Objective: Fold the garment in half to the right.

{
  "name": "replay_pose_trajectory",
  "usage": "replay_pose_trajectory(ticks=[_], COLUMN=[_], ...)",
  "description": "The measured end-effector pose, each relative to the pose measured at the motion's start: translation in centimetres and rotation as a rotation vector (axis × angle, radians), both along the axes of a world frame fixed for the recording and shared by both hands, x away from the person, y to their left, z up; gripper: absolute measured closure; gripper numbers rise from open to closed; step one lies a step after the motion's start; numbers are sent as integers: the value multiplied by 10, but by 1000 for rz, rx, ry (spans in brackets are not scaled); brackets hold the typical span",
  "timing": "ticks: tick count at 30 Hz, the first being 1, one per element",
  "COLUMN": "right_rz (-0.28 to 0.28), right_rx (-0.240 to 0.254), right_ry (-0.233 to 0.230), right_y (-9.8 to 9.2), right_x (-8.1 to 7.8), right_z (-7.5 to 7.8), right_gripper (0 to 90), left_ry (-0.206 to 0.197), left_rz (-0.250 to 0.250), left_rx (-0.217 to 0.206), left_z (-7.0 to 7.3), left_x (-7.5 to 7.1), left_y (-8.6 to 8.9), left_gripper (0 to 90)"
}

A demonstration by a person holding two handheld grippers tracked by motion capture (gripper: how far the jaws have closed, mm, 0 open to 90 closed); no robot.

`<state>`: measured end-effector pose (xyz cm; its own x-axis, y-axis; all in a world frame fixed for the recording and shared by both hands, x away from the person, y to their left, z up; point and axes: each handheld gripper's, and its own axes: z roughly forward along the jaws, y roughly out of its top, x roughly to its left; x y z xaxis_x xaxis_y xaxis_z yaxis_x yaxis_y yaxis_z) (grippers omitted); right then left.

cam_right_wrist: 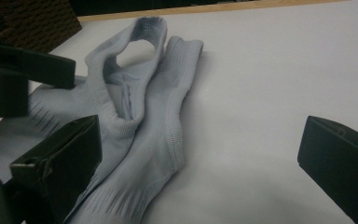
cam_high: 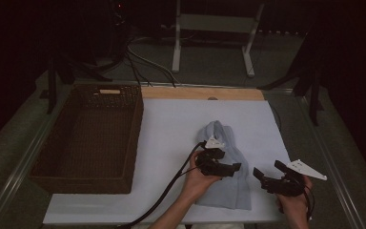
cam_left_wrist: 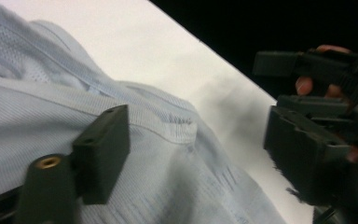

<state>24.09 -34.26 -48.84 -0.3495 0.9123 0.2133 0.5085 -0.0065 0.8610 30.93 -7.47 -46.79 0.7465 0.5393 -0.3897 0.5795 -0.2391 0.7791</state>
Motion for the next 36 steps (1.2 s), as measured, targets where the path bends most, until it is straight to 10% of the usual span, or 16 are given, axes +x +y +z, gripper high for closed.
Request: replay_pose_trajectory(ticks=[6,21,36], right_rz=[0,4,13], right_rx=[1,0,7], right_ry=[-1,-6,-7], right_y=[0,1,4], right_x=[0,-1,-1], right_z=[0,0,-1], right_gripper=[0,0,0], left_ry=[-29,-179,-202], left_rz=[-9,35,74], left_rx=[-18,30,22], left_z=[3,15,16], left_x=[0,-4,-5], left_y=[7,45,87], left_gripper=[47,14,15])
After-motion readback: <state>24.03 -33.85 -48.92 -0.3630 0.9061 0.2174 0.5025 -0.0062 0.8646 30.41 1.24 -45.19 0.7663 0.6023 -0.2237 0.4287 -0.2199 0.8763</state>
